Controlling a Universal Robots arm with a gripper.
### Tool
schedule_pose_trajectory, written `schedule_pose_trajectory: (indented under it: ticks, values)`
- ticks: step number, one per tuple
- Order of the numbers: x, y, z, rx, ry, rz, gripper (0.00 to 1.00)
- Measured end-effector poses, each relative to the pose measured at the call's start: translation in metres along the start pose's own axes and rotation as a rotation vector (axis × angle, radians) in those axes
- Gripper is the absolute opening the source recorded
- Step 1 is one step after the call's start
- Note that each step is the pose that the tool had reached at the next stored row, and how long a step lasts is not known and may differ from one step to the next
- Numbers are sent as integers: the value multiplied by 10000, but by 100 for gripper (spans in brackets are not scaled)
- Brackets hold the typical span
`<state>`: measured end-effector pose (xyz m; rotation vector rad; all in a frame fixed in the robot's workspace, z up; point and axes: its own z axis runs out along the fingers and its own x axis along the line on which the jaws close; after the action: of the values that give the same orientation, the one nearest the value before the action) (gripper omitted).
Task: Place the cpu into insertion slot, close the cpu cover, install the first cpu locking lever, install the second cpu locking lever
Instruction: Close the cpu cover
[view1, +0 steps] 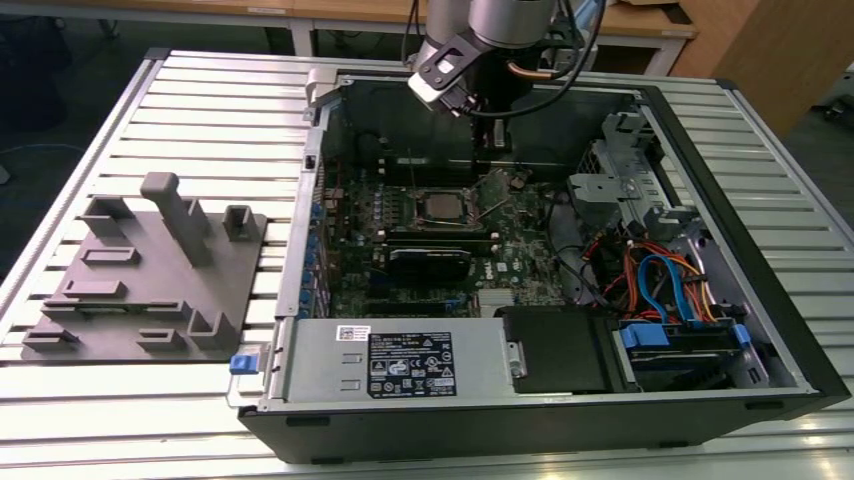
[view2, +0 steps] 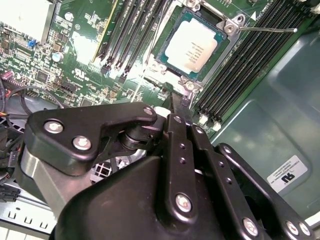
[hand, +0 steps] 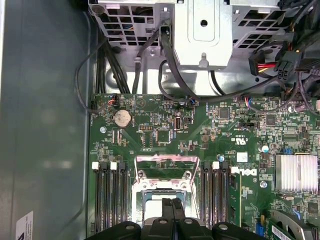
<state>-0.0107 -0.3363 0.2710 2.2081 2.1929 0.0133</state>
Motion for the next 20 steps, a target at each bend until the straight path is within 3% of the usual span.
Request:
schedule_pose_trajectory:
  ticks: [20]
  values:
    - [0, 39, 1, 0, 0, 0, 10]
